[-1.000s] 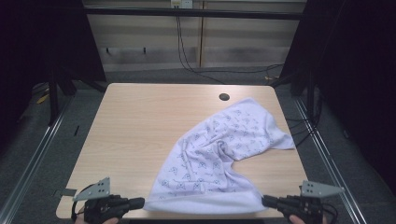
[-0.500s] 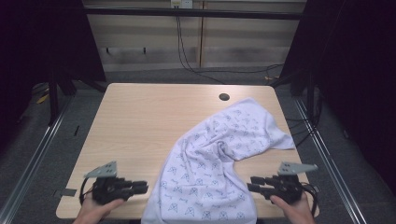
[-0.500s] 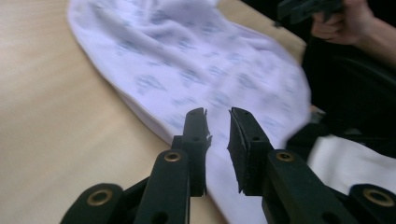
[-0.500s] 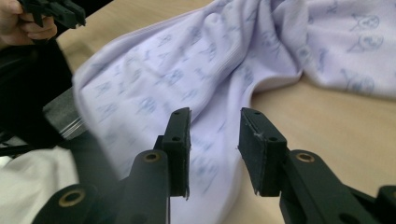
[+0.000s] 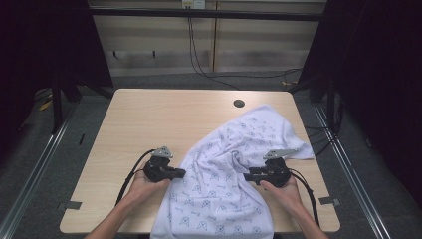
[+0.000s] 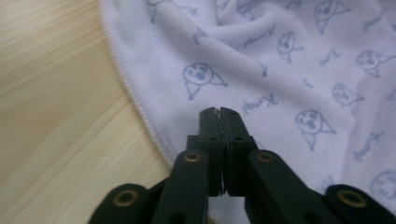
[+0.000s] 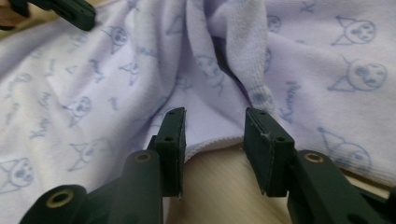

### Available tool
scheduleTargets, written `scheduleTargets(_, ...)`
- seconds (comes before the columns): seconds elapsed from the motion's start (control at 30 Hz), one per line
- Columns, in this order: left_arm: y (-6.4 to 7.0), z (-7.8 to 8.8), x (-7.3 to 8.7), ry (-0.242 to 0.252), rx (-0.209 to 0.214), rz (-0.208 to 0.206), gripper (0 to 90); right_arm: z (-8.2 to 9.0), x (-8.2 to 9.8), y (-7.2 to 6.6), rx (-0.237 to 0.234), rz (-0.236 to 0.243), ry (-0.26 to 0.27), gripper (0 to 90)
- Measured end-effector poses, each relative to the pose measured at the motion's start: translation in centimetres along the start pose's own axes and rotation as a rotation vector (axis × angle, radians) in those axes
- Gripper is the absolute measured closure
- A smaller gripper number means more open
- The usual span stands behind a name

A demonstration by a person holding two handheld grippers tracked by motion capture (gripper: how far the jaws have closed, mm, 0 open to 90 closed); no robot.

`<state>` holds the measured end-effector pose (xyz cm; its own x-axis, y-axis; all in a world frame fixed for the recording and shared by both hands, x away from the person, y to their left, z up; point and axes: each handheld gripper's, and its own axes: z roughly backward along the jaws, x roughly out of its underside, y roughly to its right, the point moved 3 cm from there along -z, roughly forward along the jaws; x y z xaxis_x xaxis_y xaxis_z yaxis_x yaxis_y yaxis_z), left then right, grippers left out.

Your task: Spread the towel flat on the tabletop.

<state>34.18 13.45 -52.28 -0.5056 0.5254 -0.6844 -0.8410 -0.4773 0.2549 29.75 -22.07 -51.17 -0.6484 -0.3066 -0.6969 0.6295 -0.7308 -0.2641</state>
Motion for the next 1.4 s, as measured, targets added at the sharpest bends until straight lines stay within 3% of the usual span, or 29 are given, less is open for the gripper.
scheduleTargets(0.13, 0.4, 2.1, 2.5, 0.022, 0.041, 0.046, 90.0, -0.2, 0.4, -0.1, -0.014, -0.006, -0.004, 59.4)
scheduleTargets(0.2, 0.8, 3.1, 3.6, 0.018, 0.049, 0.048, 90.0, -0.5, 0.5, -0.4, -0.021, 0.003, -0.013, 59.4)
scheduleTargets(0.23, 1.6, 4.3, 4.9, 0.001, 0.058, 0.042, 90.0, -0.9, 0.4, -0.9, -0.017, 0.015, -0.027, 59.6)
scheduleTargets(0.3, 1.9, 4.7, 5.5, 0.001, 0.064, 0.048, 90.0, -1.2, 0.4, -1.2, -0.015, 0.023, -0.032, 59.4)
scheduleTargets(0.4, 3.1, 5.8, 6.8, -0.019, 0.099, 0.057, 90.0, -1.3, 0.4, -1.3, 0.002, 0.03, -0.035, 58.5)
scheduleTargets(0.5, 4.5, 6.8, 8.3, -0.055, 0.164, 0.053, 90.0, -1.6, 0.4, -1.4, -0.002, 0.03, -0.038, 58.9)
scheduleTargets(0.6, 4.5, 6.9, 8.1, -0.047, 0.149, 0.041, 89.2, -1.7, 0.4, -1.5, -0.011, 0.035, -0.04, 62.6)
scheduleTargets(0.63, 4.3, 6.8, 7.9, -0.042, 0.151, 0.041, 83.8, -1.8, 0.5, -1.9, -0.036, 0.055, -0.047, 71.1)
scheduleTargets(0.67, 4.0, 6.5, 7.4, -0.019, 0.132, 0.033, 83.8, -1.8, 0.5, -1.9, -0.036, 0.055, -0.047, 71.1)
scheduleTargets(0.7, 3.4, 6.0, 6.4, 0.004, 0.112, 0.032, 80.5, -2.0, 0.5, -2.4, -0.058, 0.069, -0.056, 82.0)
scheduleTargets(0.73, 3.4, 6.0, 6.4, 0.004, 0.112, 0.032, 80.0, -2.0, 0.5, -2.4, -0.058, 0.069, -0.056, 82.0)
scheduleTargets(0.8, 2.5, 5.2, 4.6, 0.051, 0.091, 0.033, 79.7, -1.9, 0.4, -2.8, -0.058, 0.076, -0.066, 88.8)
scheduleTargets(0.9, 1.1, 3.0, 1.6, 0.073, -0.003, 0.008, 78.9, 0.4, 0.0, -3.0, -0.078, 0.065, 0.011, 89.4)
scheduleTargets(0.93, 1.1, 3.0, 1.6, 0.073, -0.003, 0.008, 78.0, 0.4, 0.0, -3.0, -0.078, 0.065, 0.011, 89.4)
scheduleTargets(0.97, 0.9, 2.1, 0.8, 0.063, -0.021, -0.001, 77.8, 2.2, 0.3, -2.9, -0.081, 0.067, 0.054, 89.5)
scheduleTargets(1.0, 0.9, 2.1, 0.8, 0.063, -0.021, -0.001, 77.8, 2.2, 0.3, -2.9, -0.081, 0.067, 0.054, 89.5)
scheduleTargets(1.03, 0.7, 1.3, 0.4, 0.042, -0.046, -0.007, 78.0, 4.0, 1.1, -2.7, -0.069, 0.065, 0.07, 89.5)
scheduleTargets(1.07, 0.7, 1.3, 0.4, 0.042, -0.046, -0.007, 78.2, 4.0, 1.1, -2.7, -0.069, 0.065, 0.07, 89.5)
scheduleTargets(1.1, 1.0, 0.8, 0.9, 0.014, -0.05, -0.027, 78.2, 5.4, 2.2, -2.7, -0.067, 0.055, 0.081, 89.5)
scheduleTargets(1.17, 1.3, 0.8, 1.1, 0.018, -0.053, -0.042, 78.2, 6.4, 3.1, -2.8, -0.072, 0.045, 0.084, 89.5)
scheduleTargets(1.23, 2.3, 1.5, 2.0, 0.004, -0.044, -0.037, 80.1, 8.4, 5.0, -3.5, -0.066, 0.04, 0.082, 89.5)
scheduleTargets(1.27, 2.3, 1.5, 2.0, 0.004, -0.044, -0.037, 80.5, 8.4, 5.0, -3.5, -0.066, 0.04, 0.082, 89.5)
scheduleTargets(1.3, 2.6, 1.8, 2.3, 0.0, -0.037, -0.034, 81.8, 9.6, 6.2, -4.1, -0.068, 0.035, 0.088, 89.5)
scheduleTargets(1.4, 3.7, 2.9, 3.7, -0.02, -0.012, -0.017, 86.2, 10.5, 7.1, -4.8, -0.045, 0.052, 0.081, 89.5)
